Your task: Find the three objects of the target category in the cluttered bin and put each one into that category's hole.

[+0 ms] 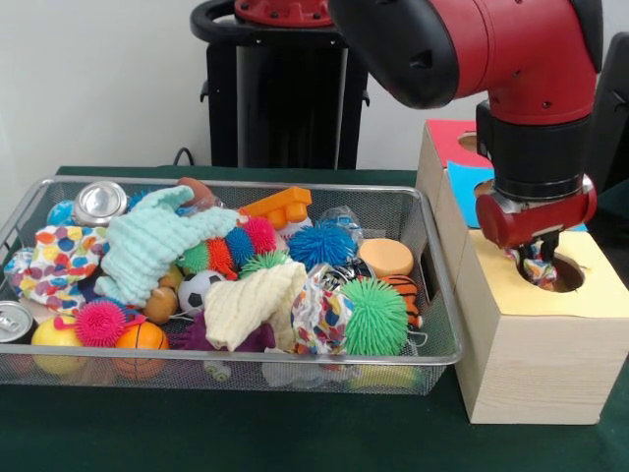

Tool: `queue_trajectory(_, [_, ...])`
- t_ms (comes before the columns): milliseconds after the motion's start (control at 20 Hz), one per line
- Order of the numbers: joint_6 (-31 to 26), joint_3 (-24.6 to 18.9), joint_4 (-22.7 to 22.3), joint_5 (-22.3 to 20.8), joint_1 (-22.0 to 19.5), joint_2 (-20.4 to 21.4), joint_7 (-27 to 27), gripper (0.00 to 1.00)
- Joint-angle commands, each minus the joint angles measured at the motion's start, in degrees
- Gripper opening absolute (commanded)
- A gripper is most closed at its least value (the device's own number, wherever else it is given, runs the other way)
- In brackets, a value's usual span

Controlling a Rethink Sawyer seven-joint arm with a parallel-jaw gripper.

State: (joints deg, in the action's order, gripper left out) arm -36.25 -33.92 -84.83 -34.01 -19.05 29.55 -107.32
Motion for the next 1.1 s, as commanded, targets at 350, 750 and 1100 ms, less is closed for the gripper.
queue_trajectory(350, [5.7,5.8,-10.6,-3.0,1.5,1.4,-3.3,0.00])
queue_trajectory(750, [9.0,9.9,-9.2,-2.2,5.4,1.1,-5.8,0.00])
queue_trajectory(1100, [8.9,10.9,-5.9,-0.7,6.2,-1.7,-3.8,0.00])
